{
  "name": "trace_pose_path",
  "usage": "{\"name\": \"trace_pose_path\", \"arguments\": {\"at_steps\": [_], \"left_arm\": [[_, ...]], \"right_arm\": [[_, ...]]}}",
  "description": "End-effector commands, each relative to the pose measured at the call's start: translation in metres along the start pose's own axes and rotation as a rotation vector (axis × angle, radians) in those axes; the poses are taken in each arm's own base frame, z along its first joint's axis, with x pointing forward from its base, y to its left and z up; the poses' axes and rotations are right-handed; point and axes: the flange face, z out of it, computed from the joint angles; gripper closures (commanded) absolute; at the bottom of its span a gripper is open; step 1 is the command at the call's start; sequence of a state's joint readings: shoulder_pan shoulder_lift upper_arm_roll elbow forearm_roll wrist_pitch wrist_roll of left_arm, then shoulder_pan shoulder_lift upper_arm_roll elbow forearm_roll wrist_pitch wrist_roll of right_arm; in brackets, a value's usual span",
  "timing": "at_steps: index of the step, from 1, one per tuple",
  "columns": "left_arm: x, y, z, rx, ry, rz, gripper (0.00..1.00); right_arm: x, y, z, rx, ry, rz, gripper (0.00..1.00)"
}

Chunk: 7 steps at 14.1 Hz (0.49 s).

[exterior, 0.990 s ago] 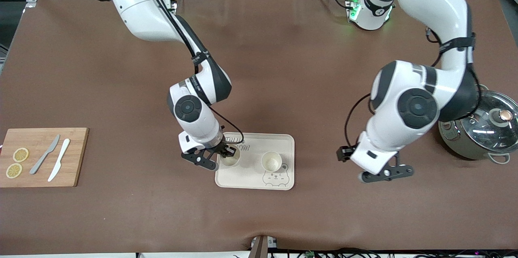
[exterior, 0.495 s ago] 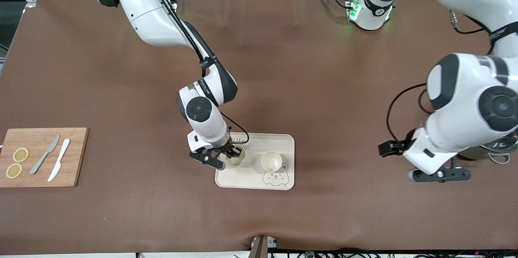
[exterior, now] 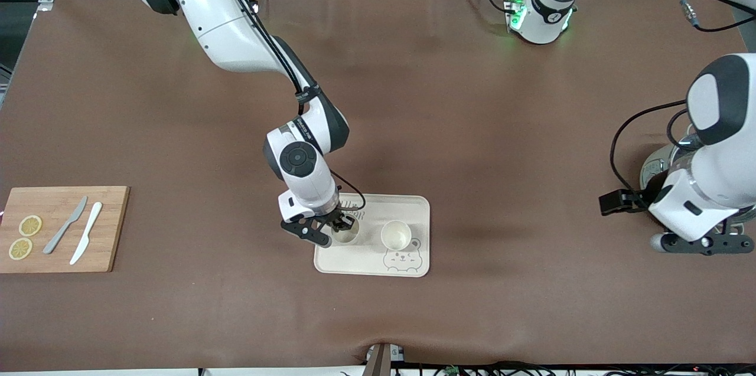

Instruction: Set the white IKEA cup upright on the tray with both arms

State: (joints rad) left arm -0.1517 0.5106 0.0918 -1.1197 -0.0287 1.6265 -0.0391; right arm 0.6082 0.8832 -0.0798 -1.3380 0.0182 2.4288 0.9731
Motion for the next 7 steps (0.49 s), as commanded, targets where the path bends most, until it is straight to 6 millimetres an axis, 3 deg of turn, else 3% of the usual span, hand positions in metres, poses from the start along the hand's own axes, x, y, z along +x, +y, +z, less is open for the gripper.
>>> {"name": "trace_pose_path", "arguments": {"at_steps": [1,5,6,7], "left_arm": [[-0.028,-0.013,-0.009,-0.028,0.0,0.019,0.0],[-0.059,-0.019,-0.013,-0.04,0.054,0.011,0.0],[-0.065,-0.02,-0.018,-0.042,0.057,0.01,0.0],[-0.073,-0.021,-0.022,-0.044,0.059,0.011,0.0]], "right_arm": [[-0.002,-0.005,0.007,-0.013,0.029,0.009,1.0],[-0.002,-0.004,0.008,-0.013,0.026,0.011,0.98],[-0.002,-0.004,0.008,-0.013,0.026,0.011,0.85],[-0.001,-0.004,0.008,-0.013,0.027,0.013,0.58]]}}
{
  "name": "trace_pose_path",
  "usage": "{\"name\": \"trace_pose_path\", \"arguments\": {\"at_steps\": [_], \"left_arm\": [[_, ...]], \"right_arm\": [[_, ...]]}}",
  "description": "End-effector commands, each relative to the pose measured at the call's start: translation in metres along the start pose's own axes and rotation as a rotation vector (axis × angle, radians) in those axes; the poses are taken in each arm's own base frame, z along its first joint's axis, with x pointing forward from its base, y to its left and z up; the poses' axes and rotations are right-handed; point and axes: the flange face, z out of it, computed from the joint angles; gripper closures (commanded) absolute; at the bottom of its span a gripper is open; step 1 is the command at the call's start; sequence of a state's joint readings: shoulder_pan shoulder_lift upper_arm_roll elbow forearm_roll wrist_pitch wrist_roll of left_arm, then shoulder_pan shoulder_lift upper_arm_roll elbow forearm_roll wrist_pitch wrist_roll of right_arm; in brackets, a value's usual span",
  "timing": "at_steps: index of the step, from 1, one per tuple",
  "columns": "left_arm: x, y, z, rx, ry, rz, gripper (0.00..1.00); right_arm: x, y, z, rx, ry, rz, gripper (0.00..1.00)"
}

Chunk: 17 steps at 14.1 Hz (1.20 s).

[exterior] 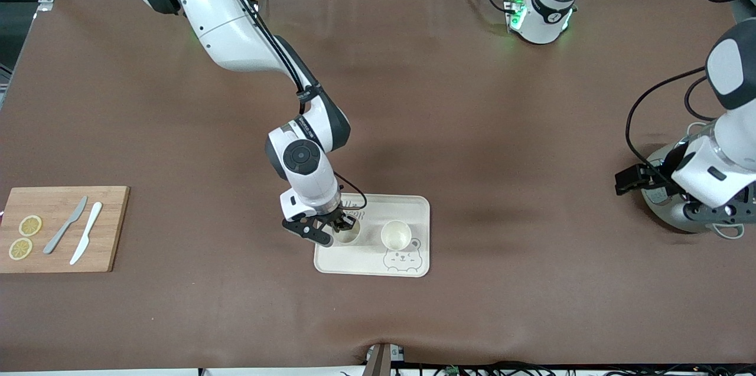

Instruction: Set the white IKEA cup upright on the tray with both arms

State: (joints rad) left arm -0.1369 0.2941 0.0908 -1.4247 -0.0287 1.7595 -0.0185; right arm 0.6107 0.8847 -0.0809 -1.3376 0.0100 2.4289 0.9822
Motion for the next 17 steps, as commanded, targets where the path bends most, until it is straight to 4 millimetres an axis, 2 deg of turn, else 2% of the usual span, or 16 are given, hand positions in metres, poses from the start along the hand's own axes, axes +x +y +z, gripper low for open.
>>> {"name": "trace_pose_path", "arguments": {"at_steps": [1,2,3,9,11,12,13,15,17], "left_arm": [[-0.03,-0.002,-0.014,-0.027,0.018,0.017,0.0],[-0.033,-0.005,-0.017,-0.028,0.022,0.025,0.0],[-0.037,-0.008,-0.024,-0.029,0.029,0.025,0.0],[-0.061,-0.024,-0.052,-0.037,0.063,0.004,0.0],[-0.067,-0.031,-0.057,-0.037,0.068,0.014,0.0],[-0.068,-0.048,-0.056,-0.034,0.068,0.014,0.0],[-0.068,-0.053,-0.057,-0.032,0.069,0.03,0.0],[-0.069,-0.059,-0.059,-0.041,0.075,0.026,0.0],[-0.069,-0.057,-0.059,-0.057,0.076,0.015,0.0]], "right_arm": [[0.0,-0.004,0.007,-0.009,0.022,0.01,0.4],[0.001,-0.003,0.007,-0.01,0.023,0.011,0.08],[0.0,-0.004,0.007,-0.009,0.023,0.009,0.0],[0.002,-0.006,-0.003,-0.005,0.025,0.004,0.0],[0.003,-0.007,-0.009,-0.001,0.027,0.005,0.0],[0.003,-0.008,-0.011,-0.001,0.027,0.004,0.0],[0.004,-0.008,-0.014,0.001,0.028,0.003,0.0],[0.004,-0.008,-0.017,-0.005,0.023,0.003,0.0],[0.006,-0.009,-0.031,-0.02,0.013,0.004,0.0]]}}
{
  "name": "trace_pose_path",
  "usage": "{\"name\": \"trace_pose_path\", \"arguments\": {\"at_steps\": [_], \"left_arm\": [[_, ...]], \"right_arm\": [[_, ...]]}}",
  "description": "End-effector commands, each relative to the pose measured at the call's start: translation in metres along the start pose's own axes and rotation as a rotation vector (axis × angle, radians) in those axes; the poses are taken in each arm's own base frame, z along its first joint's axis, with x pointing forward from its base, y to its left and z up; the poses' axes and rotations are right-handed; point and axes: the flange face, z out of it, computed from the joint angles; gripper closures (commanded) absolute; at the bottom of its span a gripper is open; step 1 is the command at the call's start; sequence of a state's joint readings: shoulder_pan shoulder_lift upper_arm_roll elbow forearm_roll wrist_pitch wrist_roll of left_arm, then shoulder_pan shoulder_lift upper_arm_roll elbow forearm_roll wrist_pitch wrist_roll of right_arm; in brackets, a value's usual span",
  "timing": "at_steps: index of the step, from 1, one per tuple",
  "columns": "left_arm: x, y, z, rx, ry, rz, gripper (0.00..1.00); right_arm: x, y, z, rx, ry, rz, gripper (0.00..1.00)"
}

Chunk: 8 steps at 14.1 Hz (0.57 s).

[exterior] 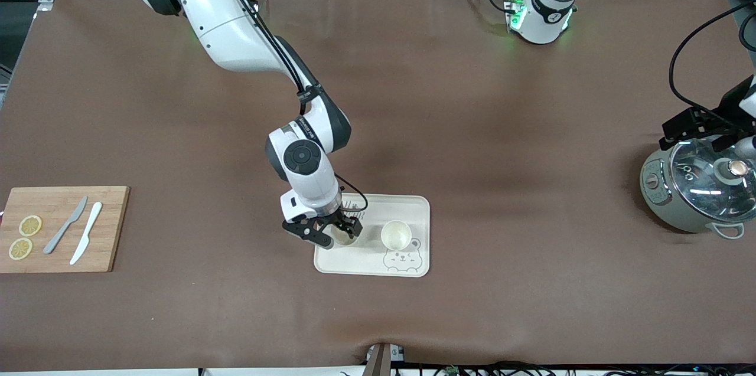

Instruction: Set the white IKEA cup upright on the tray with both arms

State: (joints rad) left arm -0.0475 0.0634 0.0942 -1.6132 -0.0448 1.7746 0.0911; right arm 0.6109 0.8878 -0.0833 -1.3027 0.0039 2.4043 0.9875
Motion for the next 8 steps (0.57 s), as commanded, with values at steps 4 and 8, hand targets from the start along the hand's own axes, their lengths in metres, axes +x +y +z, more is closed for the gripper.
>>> {"name": "trace_pose_path", "arguments": {"at_steps": [4,8], "left_arm": [[-0.006,0.004,-0.001,-0.03,0.012,-0.004,0.0],[-0.004,0.005,0.003,-0.03,0.007,-0.002,0.0]], "right_arm": [[0.005,-0.005,-0.071,-0.058,-0.027,0.0,0.0],[0.012,0.003,-0.144,-0.098,-0.079,-0.033,0.0]]}}
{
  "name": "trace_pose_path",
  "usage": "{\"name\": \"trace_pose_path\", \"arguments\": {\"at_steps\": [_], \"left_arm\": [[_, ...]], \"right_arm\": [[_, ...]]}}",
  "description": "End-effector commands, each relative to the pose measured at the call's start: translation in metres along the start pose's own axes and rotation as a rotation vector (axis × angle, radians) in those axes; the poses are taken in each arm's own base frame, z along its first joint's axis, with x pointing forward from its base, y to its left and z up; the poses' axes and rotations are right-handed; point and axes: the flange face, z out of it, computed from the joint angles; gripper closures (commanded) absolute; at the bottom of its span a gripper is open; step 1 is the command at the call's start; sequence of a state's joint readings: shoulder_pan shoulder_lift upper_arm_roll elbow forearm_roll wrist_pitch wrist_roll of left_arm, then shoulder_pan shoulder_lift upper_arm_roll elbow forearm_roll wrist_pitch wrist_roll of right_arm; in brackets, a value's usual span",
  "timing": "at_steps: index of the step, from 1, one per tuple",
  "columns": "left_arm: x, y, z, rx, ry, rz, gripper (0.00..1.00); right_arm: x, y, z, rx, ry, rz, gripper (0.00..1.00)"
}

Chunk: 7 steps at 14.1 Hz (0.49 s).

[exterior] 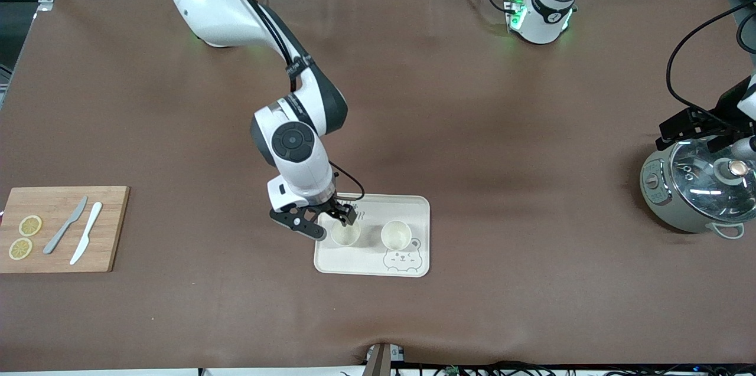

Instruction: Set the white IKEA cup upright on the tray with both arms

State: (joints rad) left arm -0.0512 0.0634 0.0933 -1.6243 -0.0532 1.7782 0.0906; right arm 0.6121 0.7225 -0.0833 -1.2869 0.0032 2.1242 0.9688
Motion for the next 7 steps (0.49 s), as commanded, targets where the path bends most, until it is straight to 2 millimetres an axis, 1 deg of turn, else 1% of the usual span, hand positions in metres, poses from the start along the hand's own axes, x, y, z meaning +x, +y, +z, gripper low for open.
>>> {"name": "trace_pose_path", "arguments": {"at_steps": [1,3,4,5,7], "left_arm": [[-0.003,0.001,-0.004,-0.02,0.019,-0.006,0.0],[-0.003,0.0,-0.006,-0.019,0.023,-0.007,0.0],[-0.003,-0.001,-0.008,-0.019,0.027,-0.007,0.0],[-0.003,-0.001,-0.01,-0.017,0.031,-0.008,0.0],[-0.003,-0.005,-0.012,-0.006,0.033,-0.01,0.0]], "right_arm": [[0.0,0.014,-0.058,-0.026,-0.025,-0.035,0.0],[0.005,0.027,-0.09,-0.039,-0.041,-0.061,0.0],[0.011,0.035,-0.104,-0.04,-0.049,-0.077,0.0],[0.018,0.045,-0.115,-0.038,-0.061,-0.09,0.0],[0.034,0.068,-0.144,-0.041,-0.075,-0.124,0.0]]}}
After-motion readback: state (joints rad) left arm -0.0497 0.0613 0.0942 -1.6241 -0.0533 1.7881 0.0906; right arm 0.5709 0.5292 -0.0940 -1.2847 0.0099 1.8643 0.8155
